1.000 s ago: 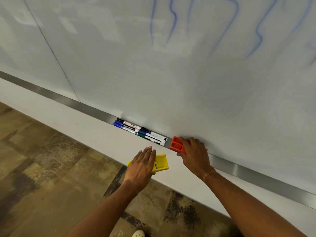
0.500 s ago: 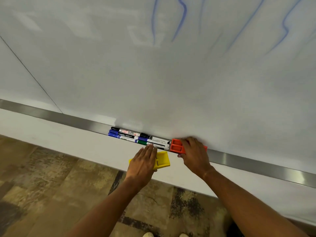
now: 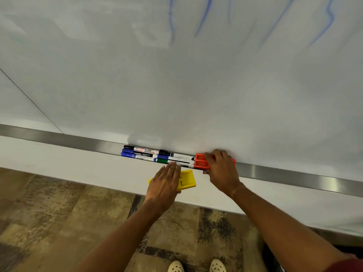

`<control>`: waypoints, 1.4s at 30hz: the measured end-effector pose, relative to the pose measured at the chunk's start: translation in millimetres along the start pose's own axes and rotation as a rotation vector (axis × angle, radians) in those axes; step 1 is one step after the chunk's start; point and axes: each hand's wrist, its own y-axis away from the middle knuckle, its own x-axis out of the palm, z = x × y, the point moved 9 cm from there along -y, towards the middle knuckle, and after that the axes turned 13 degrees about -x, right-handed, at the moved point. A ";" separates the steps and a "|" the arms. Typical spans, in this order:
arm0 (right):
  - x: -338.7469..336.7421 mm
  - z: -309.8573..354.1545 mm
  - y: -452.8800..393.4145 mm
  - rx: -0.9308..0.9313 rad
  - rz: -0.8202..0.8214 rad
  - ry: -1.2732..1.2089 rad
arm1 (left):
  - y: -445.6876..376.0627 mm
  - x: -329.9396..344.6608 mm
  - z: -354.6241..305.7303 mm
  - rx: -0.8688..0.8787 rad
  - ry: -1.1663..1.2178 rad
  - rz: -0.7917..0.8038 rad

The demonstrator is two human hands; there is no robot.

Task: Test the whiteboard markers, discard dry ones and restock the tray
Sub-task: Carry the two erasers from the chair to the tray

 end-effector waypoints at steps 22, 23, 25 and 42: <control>-51.9 43.7 46.8 -0.264 -0.123 -0.368 | -3.8 -44.6 -64.1 0.103 0.120 -0.138; -51.2 41.6 49.4 -0.268 -0.114 -0.376 | -3.5 -48.2 -72.3 0.123 0.129 -0.139; -51.3 38.2 52.3 -0.277 -0.102 -0.383 | -2.3 -51.8 -84.1 0.154 0.137 -0.130; -54.4 -20.9 82.8 -0.210 -0.094 -0.257 | -18.1 -43.0 -157.5 0.216 0.146 -0.039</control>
